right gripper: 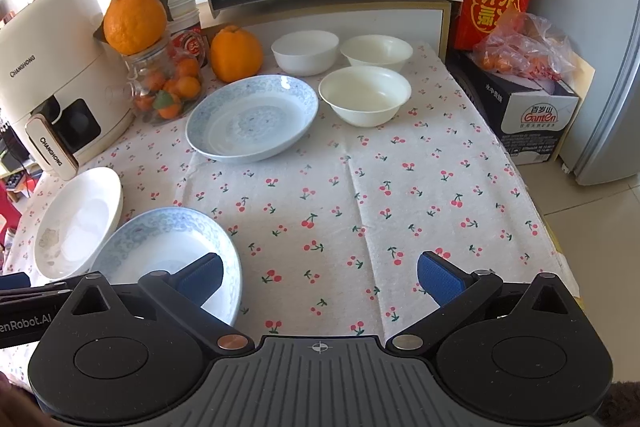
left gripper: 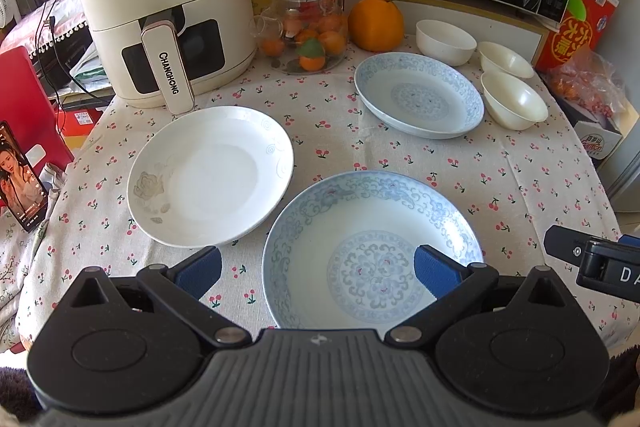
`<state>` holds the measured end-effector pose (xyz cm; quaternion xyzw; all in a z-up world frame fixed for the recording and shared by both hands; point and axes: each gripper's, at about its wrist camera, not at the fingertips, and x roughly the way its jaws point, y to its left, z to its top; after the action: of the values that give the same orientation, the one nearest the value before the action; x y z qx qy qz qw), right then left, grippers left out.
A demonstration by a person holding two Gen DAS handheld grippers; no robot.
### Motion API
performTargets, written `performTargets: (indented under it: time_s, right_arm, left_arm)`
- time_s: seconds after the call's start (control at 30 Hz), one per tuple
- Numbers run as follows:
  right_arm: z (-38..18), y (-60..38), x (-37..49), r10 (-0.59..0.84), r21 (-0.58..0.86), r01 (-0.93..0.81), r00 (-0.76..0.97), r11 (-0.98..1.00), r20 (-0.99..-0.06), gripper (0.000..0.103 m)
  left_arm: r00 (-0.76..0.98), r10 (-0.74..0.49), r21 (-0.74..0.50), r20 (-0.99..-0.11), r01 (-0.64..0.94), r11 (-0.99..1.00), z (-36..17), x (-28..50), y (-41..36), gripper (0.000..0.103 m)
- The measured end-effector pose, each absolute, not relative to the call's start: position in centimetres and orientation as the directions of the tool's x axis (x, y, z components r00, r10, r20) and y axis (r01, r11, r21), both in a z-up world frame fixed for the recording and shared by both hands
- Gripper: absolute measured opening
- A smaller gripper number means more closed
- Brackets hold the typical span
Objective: Organize plates and bowls
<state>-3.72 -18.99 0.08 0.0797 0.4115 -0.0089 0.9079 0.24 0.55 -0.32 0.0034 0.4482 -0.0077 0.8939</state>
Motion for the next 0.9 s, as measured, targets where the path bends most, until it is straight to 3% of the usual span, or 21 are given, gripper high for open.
performTargets:
  time_s: [0.9]
  right_arm:
    - [0.29, -18.95, -3.84, 0.058, 0.143, 0.075, 0.662, 0.987, -0.747, 0.103]
  left_arm:
    - [0.599, -0.011, -0.002, -0.801, 0.016, 1.0, -0.16, 0.41, 0.5, 0.103]
